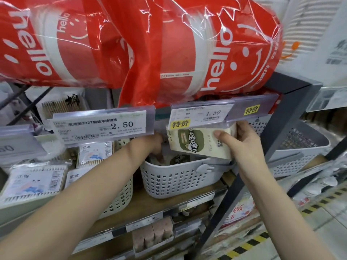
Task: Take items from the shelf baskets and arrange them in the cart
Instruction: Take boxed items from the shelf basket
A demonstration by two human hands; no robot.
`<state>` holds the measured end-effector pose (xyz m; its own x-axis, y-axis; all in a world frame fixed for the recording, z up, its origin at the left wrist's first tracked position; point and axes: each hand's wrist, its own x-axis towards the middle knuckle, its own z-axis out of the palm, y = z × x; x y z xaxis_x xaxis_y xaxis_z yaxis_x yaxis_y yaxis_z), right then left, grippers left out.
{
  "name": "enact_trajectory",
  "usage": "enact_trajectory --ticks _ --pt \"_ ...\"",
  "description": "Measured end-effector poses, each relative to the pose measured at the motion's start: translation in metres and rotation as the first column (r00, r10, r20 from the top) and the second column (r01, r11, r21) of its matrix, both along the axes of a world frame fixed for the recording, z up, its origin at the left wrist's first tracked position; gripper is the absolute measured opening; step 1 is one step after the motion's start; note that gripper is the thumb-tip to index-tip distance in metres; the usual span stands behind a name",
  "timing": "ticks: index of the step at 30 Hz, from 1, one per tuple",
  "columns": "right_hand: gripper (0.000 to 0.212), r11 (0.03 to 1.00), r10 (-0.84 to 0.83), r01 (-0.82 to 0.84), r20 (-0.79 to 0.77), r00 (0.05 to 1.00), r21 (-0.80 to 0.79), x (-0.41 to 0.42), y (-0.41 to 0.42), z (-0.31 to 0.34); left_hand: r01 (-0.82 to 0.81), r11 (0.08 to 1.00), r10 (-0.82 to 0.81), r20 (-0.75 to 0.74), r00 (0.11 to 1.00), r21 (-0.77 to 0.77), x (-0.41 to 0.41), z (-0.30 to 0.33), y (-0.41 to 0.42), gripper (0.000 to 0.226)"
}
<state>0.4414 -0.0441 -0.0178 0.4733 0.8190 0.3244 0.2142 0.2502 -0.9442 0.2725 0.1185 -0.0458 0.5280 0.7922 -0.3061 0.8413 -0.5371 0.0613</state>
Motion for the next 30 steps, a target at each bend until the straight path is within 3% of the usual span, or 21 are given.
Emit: enact_trajectory --ticks 6,10,12,14,18,21,23,26,28,30 --pt "0.054 0.991 -0.016 0.034 0.132 0.991 -0.131 0.009 0.022 0.009 0.041 0.999 -0.042 -0.054 0.998 -0.019 -0.001 0.004 0.001 0.06" --pt "0.047 0.974 0.106 -0.085 0.094 0.99 -0.208 0.022 0.026 0.011 0.045 0.997 -0.048 -0.053 0.997 -0.058 -0.002 0.002 0.002 0.055" --pt "0.041 0.955 0.182 -0.155 0.088 0.979 -0.251 0.024 0.031 0.012 0.053 0.998 -0.055 -0.035 0.998 -0.041 -0.002 0.0 0.004 0.041" --pt "0.042 0.905 0.289 -0.225 0.134 0.948 -0.361 0.021 0.038 0.012 0.034 0.999 -0.035 -0.026 0.999 -0.026 -0.002 0.001 0.005 0.032" --pt "0.044 0.726 0.511 -0.262 0.244 0.824 -0.635 0.016 0.048 0.006 0.013 0.995 -0.016 -0.02 1.0 -0.098 0.0 0.003 0.001 0.056" --pt "0.05 0.639 0.568 -0.275 0.2 0.798 -0.719 0.02 0.051 0.009 0.001 0.994 -0.001 0.0 1.0 -0.113 0.0 0.005 0.001 0.059" --pt "0.045 0.616 0.536 -0.236 0.18 0.825 -0.752 0.022 0.053 0.011 -0.005 0.993 0.007 0.017 1.0 -0.12 0.0 0.005 0.001 0.058" --pt "0.048 0.575 0.457 -0.048 0.271 0.847 -0.817 0.027 0.058 0.01 -0.01 0.989 0.016 0.035 0.999 -0.147 -0.002 0.006 0.0 0.055" --pt "0.047 0.509 0.47 0.094 0.368 0.802 -0.855 0.025 0.06 0.011 -0.015 0.987 0.022 0.044 0.999 -0.159 -0.003 0.006 0.002 0.051" --pt "0.034 0.419 0.569 0.23 0.451 0.688 -0.878 0.019 0.061 0.011 -0.022 0.985 0.031 0.046 0.998 -0.173 -0.003 0.005 0.002 0.048"
